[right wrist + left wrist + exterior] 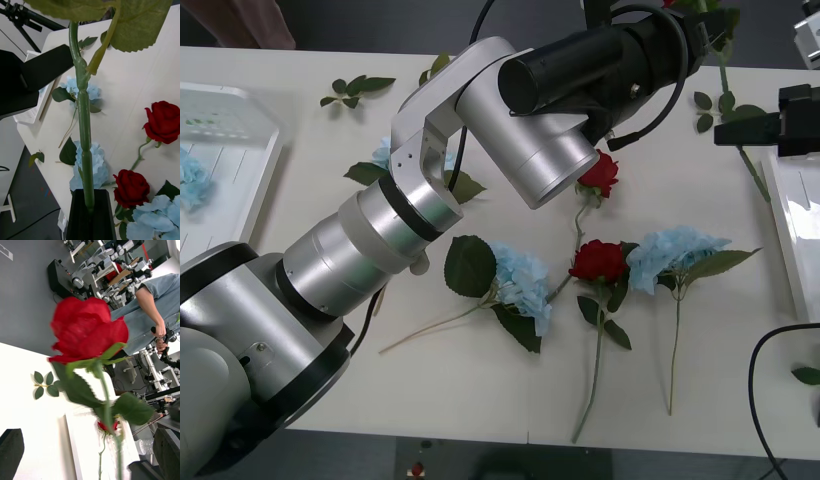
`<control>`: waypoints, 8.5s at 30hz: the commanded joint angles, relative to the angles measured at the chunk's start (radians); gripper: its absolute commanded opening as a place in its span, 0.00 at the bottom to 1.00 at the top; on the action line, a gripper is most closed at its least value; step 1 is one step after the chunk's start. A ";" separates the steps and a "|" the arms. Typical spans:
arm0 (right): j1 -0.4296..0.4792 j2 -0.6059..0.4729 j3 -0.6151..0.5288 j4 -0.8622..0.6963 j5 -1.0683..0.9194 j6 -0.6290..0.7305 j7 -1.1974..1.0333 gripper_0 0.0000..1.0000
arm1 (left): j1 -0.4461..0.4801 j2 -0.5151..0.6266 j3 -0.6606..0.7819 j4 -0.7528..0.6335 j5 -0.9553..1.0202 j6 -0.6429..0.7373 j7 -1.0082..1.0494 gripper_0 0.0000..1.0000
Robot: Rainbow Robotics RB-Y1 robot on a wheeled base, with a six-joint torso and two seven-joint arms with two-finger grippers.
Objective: Put the red flowers into the right box and the blue flowers into the left box
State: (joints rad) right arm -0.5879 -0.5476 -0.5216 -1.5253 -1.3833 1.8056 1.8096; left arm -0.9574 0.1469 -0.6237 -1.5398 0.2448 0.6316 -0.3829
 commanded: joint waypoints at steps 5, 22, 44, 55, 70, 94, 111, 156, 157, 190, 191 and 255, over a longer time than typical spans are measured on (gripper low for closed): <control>0.048 -0.144 -0.089 -0.019 -0.003 -0.003 -0.044 0.00 | -0.038 -0.009 -0.008 -0.020 -0.002 -0.012 0.009 1.00; 0.330 -0.341 -0.285 -0.019 0.179 -0.117 -0.049 0.00 | 0.057 0.200 0.202 -0.418 0.266 0.369 -0.042 1.00; 0.459 -0.339 -0.063 0.119 0.497 -0.605 -0.059 0.00 | 0.674 0.517 0.432 -0.763 0.564 0.465 -0.582 1.00; 0.458 -0.339 0.068 0.294 0.489 -0.825 -0.049 0.00 | 0.801 0.559 0.440 -0.763 0.404 0.563 -0.616 1.00; 0.444 -0.341 0.072 0.272 0.469 -0.809 -0.030 1.00 | 0.736 0.556 0.384 -0.589 0.295 0.632 -0.630 1.00; 0.421 -0.144 -0.032 -0.257 0.395 -0.289 -0.274 1.00 | 0.439 0.477 0.150 -0.103 0.231 0.422 -0.623 1.00; 0.568 -0.040 0.209 -0.595 0.512 -0.266 -0.573 1.00 | 0.308 0.431 0.048 0.081 0.189 0.275 -0.636 1.00; 0.574 0.008 0.723 -0.391 0.974 -0.494 -0.650 1.00 | 0.243 0.373 -0.013 0.231 0.171 0.238 -0.642 0.00; 0.574 0.011 0.723 -0.388 0.977 -0.497 -0.650 1.00 | 0.243 0.373 -0.016 0.231 0.171 0.238 -0.642 0.00; 0.563 -0.006 0.546 -0.532 0.828 -0.440 -0.578 0.00 | 0.338 0.714 0.515 -0.419 0.487 0.925 -0.692 0.00; 0.563 -0.006 0.528 -0.550 0.813 -0.427 -0.544 0.00 | 0.367 0.740 0.556 -0.430 0.505 0.928 -0.700 0.00; -0.020 0.219 0.365 -0.228 -0.361 -0.463 0.076 0.00 | 0.916 0.893 0.900 -0.286 0.939 0.211 -1.038 1.00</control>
State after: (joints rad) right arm -0.5694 -0.3569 -0.1418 -1.7355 -1.7349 1.3469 1.9088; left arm -0.0365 1.0291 0.2510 -1.7685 1.1337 0.8520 -1.4168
